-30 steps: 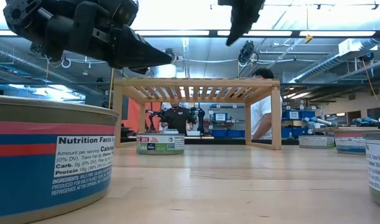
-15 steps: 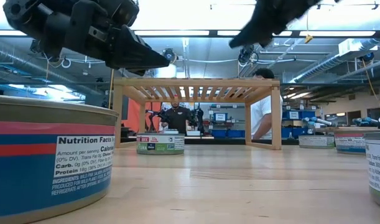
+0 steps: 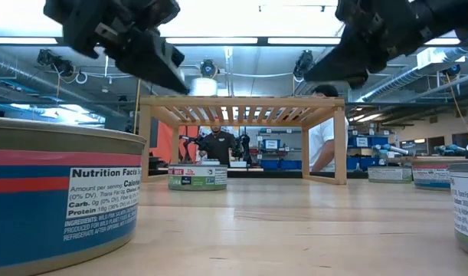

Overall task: Stack canned seafood by type on shelf
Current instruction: Put the green tuna can on the shelf

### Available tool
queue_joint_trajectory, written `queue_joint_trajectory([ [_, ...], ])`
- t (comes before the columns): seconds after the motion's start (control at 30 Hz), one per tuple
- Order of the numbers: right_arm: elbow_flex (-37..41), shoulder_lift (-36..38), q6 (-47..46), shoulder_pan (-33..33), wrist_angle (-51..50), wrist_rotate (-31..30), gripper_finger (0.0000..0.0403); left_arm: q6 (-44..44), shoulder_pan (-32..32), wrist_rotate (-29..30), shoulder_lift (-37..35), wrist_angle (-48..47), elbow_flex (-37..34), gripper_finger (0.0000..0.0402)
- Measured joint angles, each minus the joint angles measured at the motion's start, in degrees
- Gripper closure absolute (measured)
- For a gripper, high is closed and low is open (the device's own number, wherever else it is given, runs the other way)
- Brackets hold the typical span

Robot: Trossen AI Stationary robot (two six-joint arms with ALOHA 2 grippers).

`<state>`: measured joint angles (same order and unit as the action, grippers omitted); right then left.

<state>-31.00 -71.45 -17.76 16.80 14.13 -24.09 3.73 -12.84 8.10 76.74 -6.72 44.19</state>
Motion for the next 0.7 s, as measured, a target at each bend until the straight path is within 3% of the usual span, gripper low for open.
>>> queue_joint_trajectory([
  [0.17,0.6,-3.8,-3.2,-1.1,0.2,10.7,0.0377,-5.8,-1.1,0.4,0.0,-12.4,2.7,0.0394],
  [0.37,0.6,-7.3,-1.8,0.0,0.9,10.2,0.0395,-14.8,-3.3,4.3,-2.3,-26.4,2.8,0.0394],
  [0.7,0.5,-5.5,-1.2,4.3,1.1,6.8,0.0398,-30.9,-4.5,12.8,-8.8,-46.3,2.8,0.0394],
])
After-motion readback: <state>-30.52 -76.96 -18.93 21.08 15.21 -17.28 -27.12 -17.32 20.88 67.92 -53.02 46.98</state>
